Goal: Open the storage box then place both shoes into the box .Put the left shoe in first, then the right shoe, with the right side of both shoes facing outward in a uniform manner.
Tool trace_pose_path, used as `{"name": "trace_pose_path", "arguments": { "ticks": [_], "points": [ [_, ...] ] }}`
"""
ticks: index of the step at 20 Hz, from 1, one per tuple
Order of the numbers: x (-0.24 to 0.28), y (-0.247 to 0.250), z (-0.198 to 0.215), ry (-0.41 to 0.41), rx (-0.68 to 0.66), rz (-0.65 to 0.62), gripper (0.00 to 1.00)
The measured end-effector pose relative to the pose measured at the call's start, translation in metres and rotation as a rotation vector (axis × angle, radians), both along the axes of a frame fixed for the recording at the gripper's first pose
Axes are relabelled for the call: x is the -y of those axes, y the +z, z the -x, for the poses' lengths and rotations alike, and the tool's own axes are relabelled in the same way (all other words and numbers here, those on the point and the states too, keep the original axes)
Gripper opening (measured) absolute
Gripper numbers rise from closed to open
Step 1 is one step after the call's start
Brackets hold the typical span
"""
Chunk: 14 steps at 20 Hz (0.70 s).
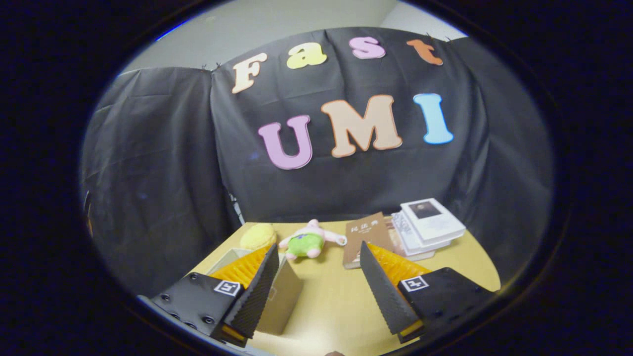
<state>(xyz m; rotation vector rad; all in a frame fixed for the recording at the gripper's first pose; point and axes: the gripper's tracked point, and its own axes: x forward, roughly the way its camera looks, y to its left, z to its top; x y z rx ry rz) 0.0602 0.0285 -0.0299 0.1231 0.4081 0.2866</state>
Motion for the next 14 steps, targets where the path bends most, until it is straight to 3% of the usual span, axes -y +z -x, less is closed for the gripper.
{"name": "trace_pose_path", "arguments": {
  "ticks": [14],
  "points": [
    [0.088,0.050,-0.008,-0.089,0.254,0.079,1.00]
  ]
}}
